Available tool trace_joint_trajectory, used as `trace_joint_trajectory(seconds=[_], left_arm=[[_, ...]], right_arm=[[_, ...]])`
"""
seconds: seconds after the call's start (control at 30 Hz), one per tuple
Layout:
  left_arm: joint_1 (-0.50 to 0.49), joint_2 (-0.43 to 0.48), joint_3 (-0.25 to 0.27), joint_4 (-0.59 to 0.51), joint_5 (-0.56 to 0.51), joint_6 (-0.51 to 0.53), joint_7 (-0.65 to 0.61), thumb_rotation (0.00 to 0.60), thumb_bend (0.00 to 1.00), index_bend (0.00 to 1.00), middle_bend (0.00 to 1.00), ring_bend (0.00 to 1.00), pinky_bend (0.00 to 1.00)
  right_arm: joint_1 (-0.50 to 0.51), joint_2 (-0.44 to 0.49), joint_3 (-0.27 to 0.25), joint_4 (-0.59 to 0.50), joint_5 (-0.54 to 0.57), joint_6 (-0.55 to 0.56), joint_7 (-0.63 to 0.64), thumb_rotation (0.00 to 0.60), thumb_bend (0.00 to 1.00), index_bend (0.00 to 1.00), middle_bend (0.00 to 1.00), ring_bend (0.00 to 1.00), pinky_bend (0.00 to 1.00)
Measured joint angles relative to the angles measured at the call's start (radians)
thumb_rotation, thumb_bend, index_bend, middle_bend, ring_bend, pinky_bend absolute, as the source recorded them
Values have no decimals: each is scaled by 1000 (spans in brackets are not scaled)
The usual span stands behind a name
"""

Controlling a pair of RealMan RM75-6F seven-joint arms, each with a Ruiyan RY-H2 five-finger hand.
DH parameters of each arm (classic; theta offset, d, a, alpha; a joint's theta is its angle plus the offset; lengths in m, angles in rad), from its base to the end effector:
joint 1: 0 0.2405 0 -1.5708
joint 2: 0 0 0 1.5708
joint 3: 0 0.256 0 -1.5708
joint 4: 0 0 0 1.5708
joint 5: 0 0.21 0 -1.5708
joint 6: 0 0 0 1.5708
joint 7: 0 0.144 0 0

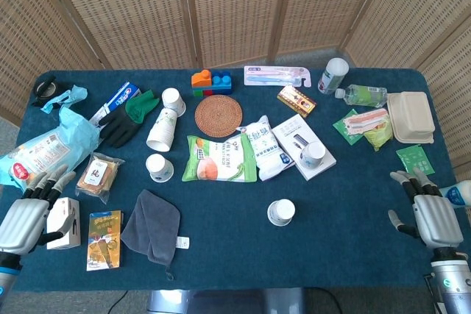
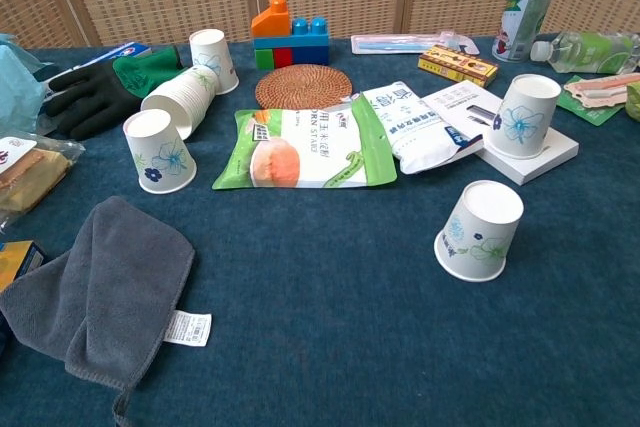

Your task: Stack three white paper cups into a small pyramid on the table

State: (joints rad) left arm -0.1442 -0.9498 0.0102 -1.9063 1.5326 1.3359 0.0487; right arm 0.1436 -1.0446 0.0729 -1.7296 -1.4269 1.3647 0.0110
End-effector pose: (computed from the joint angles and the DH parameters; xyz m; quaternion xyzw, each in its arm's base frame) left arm -0.2600 0.1768 0.1561 -0.6460 -0.4395 -0.3685 0.5037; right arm -0.2951 -0.2009 0.1622 0.5950 -0.4307 0.3832 0.5601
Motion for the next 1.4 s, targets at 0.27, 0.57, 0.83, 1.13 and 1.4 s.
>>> trace_joint_trajectory(seconds=[0.27, 0.57, 0.83, 1.13, 1.4], left_arm=[[-119, 39, -42, -54, -100, -176, 103, 600, 468, 0, 0, 0, 31], [-311, -2, -116, -34, -304, -390, 215, 600, 469, 0, 0, 0, 34], [-470, -122, -149, 80, -482, -537, 288, 600, 468, 0, 0, 0, 52], [-587, -261, -153, 213, -584, -614, 304, 600, 468, 0, 0, 0, 62], [-630, -317, -137, 262, -594, -634, 271, 600, 469, 0, 0, 0, 76]], right_arm=[[-3, 10, -7, -4, -1, -6, 9, 600, 383, 172, 198, 43, 192], [-19, 20, -10, -9, 17, 0, 11, 600, 382, 172, 198, 42, 192], [-24, 31, -8, -27, 32, 2, -3, 600, 380, 172, 198, 42, 192], [-34, 44, -5, -48, 46, 11, -19, 600, 384, 172, 198, 42, 192], [-47, 54, -6, -60, 53, 22, -24, 600, 383, 172, 198, 42, 192]])
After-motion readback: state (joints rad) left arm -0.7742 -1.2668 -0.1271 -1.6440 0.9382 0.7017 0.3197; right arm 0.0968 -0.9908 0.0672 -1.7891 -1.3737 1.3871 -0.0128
